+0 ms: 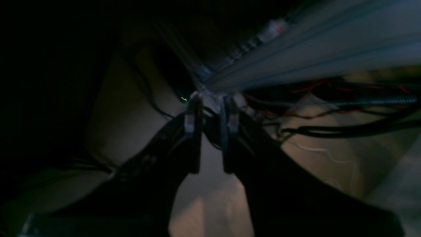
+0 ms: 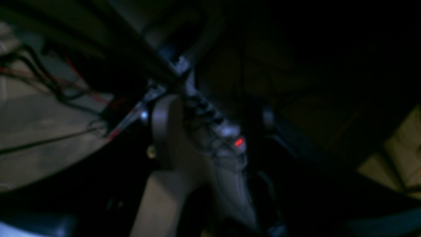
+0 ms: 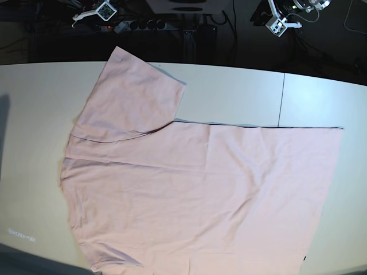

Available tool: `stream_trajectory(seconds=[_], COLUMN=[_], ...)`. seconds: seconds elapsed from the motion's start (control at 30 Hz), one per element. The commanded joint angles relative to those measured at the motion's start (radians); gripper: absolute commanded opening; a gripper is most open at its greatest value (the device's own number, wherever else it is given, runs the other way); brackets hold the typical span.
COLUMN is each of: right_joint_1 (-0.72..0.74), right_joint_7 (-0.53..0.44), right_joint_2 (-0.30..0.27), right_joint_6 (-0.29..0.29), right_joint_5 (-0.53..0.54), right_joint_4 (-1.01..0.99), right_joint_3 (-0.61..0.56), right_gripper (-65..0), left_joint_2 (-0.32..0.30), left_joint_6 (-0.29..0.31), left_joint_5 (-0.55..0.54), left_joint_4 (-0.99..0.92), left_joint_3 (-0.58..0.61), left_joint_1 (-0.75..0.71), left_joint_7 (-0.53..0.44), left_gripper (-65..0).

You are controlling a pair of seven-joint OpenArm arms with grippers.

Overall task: Fold the T-shirt properly
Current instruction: 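Move right gripper to the sleeve corner, left gripper to the opposite shirt corner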

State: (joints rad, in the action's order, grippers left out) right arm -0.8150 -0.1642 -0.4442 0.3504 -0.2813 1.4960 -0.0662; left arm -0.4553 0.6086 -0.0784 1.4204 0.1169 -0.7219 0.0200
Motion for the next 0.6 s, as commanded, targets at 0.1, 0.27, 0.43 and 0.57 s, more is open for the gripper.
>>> stream_trajectory(seconds=[0.1,0.27,0.43,0.57], right_joint_1=[-0.025,-0.016,-0.010,0.046], right_joint_7=[0.012,0.060,0.066,0.086], right_joint_2=[-0.060,-0.128,-0.203,-0.265], right_joint_6=[-0.029,-0.033,-0.033,-0.033], right_joint_5=[-0.027,-0.080,-0.083,-0.123], right_joint_4=[0.161,0.308,0.409,0.423], right_joint_3=[0.003,0.003,0.003,0.004], right_gripper=[-34.1,-34.1,-34.0,-34.0], left_joint_2=[-0.047,-0.082,-0.119,-0.148], left_joint_6=[0.009,0.005,0.005,0.005], left_joint_5=[-0.010,-0.033,-0.037,-0.037], left_joint_4=[0.124,0.233,0.285,0.304], left_joint_3=[-0.067,-0.112,-0.132,-0.131], left_joint_1=[-0.050,-0.072,-0.079,-0.079], left_joint_7=[0.011,0.061,0.068,0.083], left_gripper=[-52.0,-52.0,-52.0,-52.0])
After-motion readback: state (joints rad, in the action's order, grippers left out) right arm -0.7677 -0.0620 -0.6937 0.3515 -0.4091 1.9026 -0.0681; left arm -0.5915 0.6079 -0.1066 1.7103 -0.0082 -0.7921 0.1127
